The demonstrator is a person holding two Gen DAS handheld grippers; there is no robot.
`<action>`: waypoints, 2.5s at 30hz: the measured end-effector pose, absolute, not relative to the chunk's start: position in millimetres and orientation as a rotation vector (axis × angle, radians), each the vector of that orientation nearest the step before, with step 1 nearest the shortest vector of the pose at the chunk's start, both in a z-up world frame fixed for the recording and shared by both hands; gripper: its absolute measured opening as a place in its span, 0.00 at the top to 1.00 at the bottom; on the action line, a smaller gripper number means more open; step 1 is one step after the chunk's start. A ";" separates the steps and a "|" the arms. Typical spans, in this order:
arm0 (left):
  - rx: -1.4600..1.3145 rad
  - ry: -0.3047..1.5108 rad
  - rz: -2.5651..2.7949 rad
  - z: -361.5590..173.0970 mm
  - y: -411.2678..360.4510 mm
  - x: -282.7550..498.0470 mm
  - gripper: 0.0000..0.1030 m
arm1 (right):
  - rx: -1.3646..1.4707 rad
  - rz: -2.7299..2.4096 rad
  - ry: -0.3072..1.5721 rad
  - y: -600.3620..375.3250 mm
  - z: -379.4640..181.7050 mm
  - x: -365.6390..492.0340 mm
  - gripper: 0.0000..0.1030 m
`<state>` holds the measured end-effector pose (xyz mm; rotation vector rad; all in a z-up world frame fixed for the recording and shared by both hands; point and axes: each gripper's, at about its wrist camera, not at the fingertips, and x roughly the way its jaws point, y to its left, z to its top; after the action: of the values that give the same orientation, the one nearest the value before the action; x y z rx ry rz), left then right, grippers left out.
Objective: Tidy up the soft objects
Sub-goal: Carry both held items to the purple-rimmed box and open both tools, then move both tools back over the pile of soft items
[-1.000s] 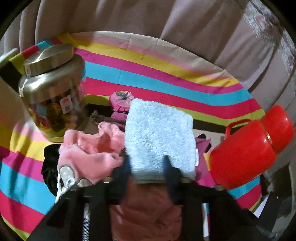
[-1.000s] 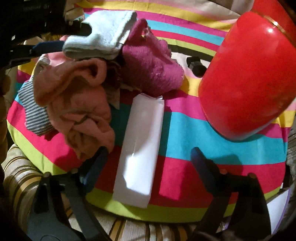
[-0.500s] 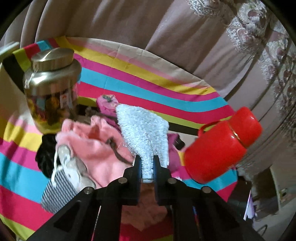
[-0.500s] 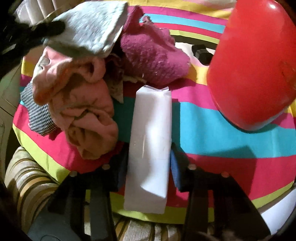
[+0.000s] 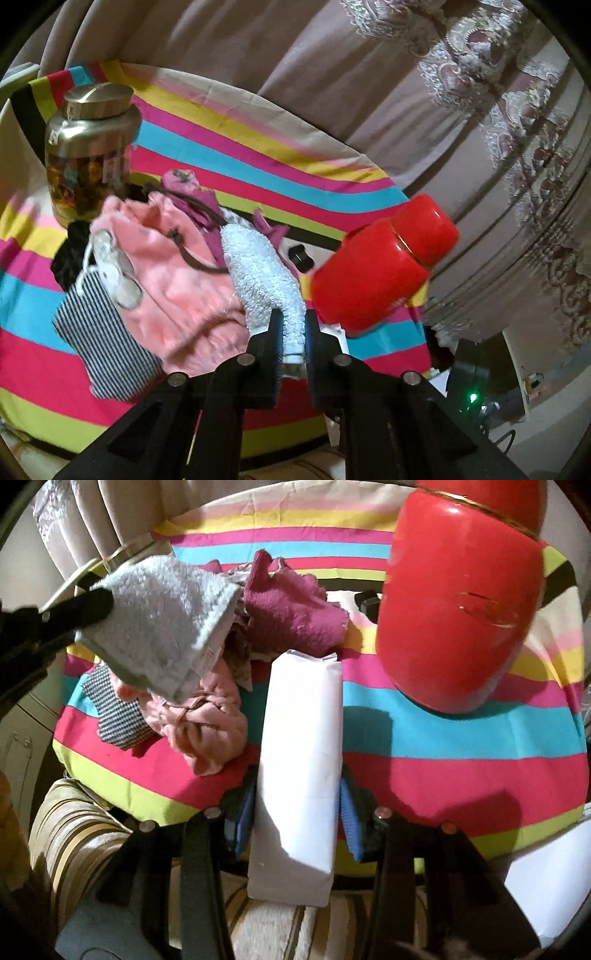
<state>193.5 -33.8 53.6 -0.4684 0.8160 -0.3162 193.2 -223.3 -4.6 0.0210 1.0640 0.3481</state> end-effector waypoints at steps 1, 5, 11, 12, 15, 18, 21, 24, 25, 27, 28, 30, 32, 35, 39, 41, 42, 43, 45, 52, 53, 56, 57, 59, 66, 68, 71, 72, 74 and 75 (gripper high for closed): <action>-0.467 0.820 -0.321 53.2 -37.5 190.8 0.89 | 0.028 0.349 1.062 -224.8 -5.3 195.0 0.56; -0.459 0.823 -0.345 57.0 -52.2 180.1 0.89 | 0.068 0.350 1.043 -237.2 0.3 186.3 0.56; -0.432 0.827 -0.409 64.1 -87.9 165.8 0.89 | 0.127 0.333 1.028 -263.0 4.0 178.6 0.56; -0.424 0.831 -0.426 65.6 -96.9 162.8 0.89 | 0.136 0.329 1.026 -268.4 5.3 174.8 0.56; -0.407 0.843 -0.472 69.7 -118.9 156.3 0.89 | 0.160 0.311 1.021 -283.6 4.7 168.8 0.56; -0.392 0.858 -0.519 73.1 -139.1 151.0 0.89 | 0.187 0.282 1.015 -307.7 6.2 157.9 0.56; -0.370 0.877 -0.573 75.8 -166.0 145.5 0.89 | 0.220 0.243 1.010 -335.7 8.6 143.8 0.56; -0.349 0.896 -0.616 76.3 -189.6 141.6 0.89 | 0.248 0.192 1.007 -364.5 6.7 133.9 0.56; -0.339 0.906 -0.634 76.7 -198.4 139.6 0.89 | 0.252 0.163 1.005 -376.8 5.8 129.0 0.56; -0.316 0.922 -0.670 77.2 -218.6 134.8 0.89 | 0.257 0.119 1.002 -392.8 5.1 122.5 0.56; -0.305 0.930 -0.685 77.0 -227.3 133.1 0.89 | 0.261 0.095 0.998 -401.7 4.8 119.5 0.56; -0.283 0.949 -0.717 75.6 -247.4 128.4 0.89 | 0.260 0.035 0.988 -421.9 5.2 112.5 0.56; -0.266 0.964 -0.741 75.6 -261.6 126.1 0.89 | 0.256 -0.006 0.976 -436.0 6.7 105.7 0.56; -0.244 0.992 -0.783 72.7 -284.0 121.8 0.89 | 0.254 -0.072 0.957 -456.6 9.9 93.9 0.55; -0.225 1.043 -0.823 65.5 -305.3 119.6 0.78 | 0.242 -0.145 0.956 -474.8 12.2 87.1 0.53; -0.219 1.048 -0.823 64.8 -307.1 119.0 0.70 | 0.271 -0.157 0.949 -486.0 10.6 82.6 0.49; -0.217 1.048 -0.818 65.0 -306.7 118.9 0.63 | 0.294 -0.152 0.944 -489.9 10.0 81.2 0.44; -0.218 1.046 -0.810 65.4 -304.7 118.4 0.59 | 0.310 -0.151 0.942 -492.6 8.9 80.3 0.41; -0.231 1.041 -0.791 67.2 -297.1 119.4 0.50 | 0.315 -0.154 0.942 -493.5 8.3 80.5 0.35; -0.262 1.018 -0.725 67.7 -270.7 131.1 0.49 | 0.295 -0.112 0.945 -479.3 11.4 84.3 0.35; -0.264 1.016 -0.716 67.3 -266.9 132.4 0.48 | 0.293 -0.109 0.946 -477.3 12.0 83.6 0.35; -0.259 0.990 -0.671 70.2 -249.8 137.1 0.48 | 0.285 -0.095 0.947 -469.3 15.2 84.9 0.35; -0.257 0.980 -0.657 71.6 -244.3 140.0 0.48 | 0.279 -0.090 0.948 -466.3 16.2 85.7 0.35; -0.251 0.959 -0.621 75.2 -231.3 145.3 0.48 | 0.262 -0.077 0.949 -457.9 19.6 88.4 0.35; -0.275 0.854 -0.429 89.4 -157.2 167.5 0.48 | 0.209 -0.007 0.954 -420.8 30.6 102.1 0.35; -0.344 0.826 -0.354 90.6 -119.1 176.2 0.48 | 0.192 0.020 0.957 -406.6 33.0 107.9 0.35; -0.439 0.800 -0.269 86.7 -72.9 184.6 0.48 | 0.165 0.063 0.962 -384.0 36.2 117.8 0.35; -0.481 0.789 -0.227 85.2 -53.2 187.4 0.48 | 0.160 0.073 0.963 -378.8 37.1 120.1 0.35; -0.530 0.773 -0.176 82.2 -30.0 190.0 0.48 | 0.143 0.097 0.965 -364.5 39.0 127.0 0.35; -0.558 0.764 -0.150 79.7 -16.1 191.3 0.48 | 0.136 0.107 0.966 -358.4 39.6 130.4 0.35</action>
<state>191.3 -16.1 79.7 -0.5579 0.7637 -0.1497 130.4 -358.4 39.6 0.1363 0.9662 0.1069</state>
